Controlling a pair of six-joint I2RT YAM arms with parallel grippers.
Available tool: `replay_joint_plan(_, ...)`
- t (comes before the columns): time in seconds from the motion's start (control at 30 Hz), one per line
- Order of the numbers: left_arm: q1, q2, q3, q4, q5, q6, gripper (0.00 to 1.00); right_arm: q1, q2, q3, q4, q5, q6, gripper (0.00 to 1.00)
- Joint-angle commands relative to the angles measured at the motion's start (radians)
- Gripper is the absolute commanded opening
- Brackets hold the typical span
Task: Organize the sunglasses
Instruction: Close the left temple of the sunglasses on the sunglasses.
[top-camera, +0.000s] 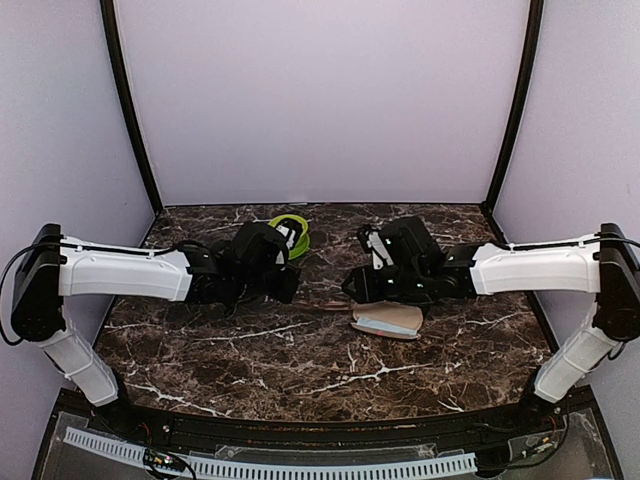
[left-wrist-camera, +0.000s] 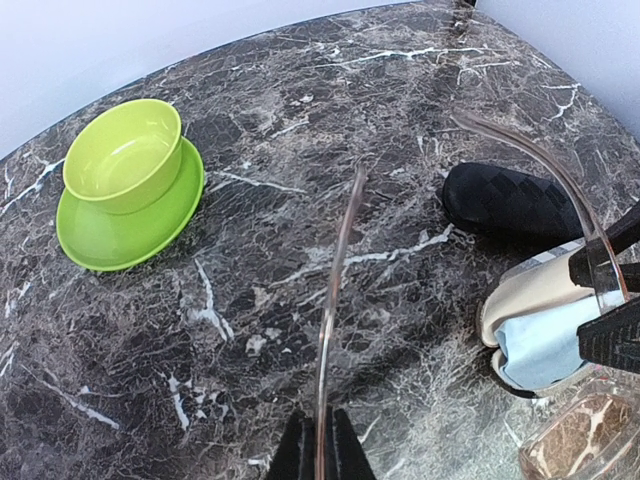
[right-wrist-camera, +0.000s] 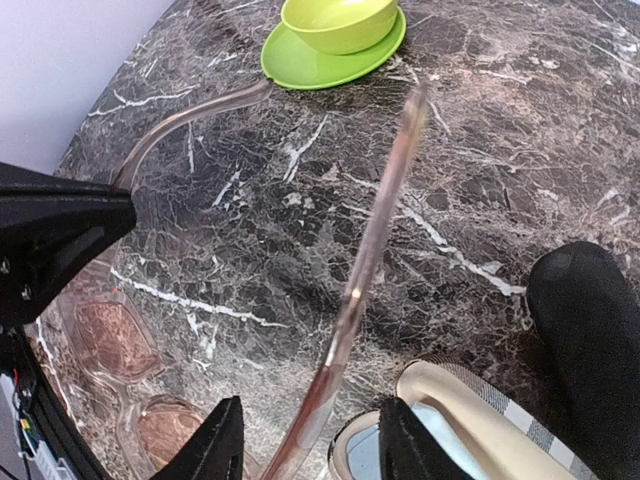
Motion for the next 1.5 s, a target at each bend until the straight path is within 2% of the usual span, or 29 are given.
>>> replay_joint_plan(0.0,0.001,-0.06,-0.018,0.034,-0.043,-0.027,0.0,0.022,-0.002,-0.012,-0.012,0.049,-0.032,0.49)
replay_joint_plan(0.2,0.001,-0.062,-0.049,0.063,-0.02,-0.016,0.0,0.049,0.015,0.02,-0.033,0.066,-0.079,0.52)
replay_joint_plan(0.47,0.0,-0.059,-0.072,0.072,-0.02,-0.001,0.0,0.07,0.034,0.051,-0.028,0.038,-0.127,0.51)
replay_joint_plan(1.0,-0.002,-0.043,-0.077,0.075,-0.02,0.007,0.0,0.088,0.088,0.066,0.025,-0.133,-0.168,0.52)
replay_joint_plan(1.23,-0.004,-0.036,-0.085,0.082,-0.021,0.012,0.0,0.088,0.081,0.034,0.071,-0.244,-0.198,0.61)
replay_joint_plan(1.33,-0.005,-0.039,-0.095,0.088,-0.022,0.014,0.0,0.087,0.072,0.022,0.073,-0.227,-0.183,0.65)
replay_joint_plan(1.4,-0.005,-0.042,-0.103,0.092,-0.02,0.017,0.0,0.087,0.054,0.021,0.068,-0.21,-0.177,0.74)
replay_joint_plan(1.47,-0.005,-0.042,-0.102,0.09,-0.02,0.02,0.0,0.087,0.049,0.024,0.063,-0.205,-0.178,0.78)
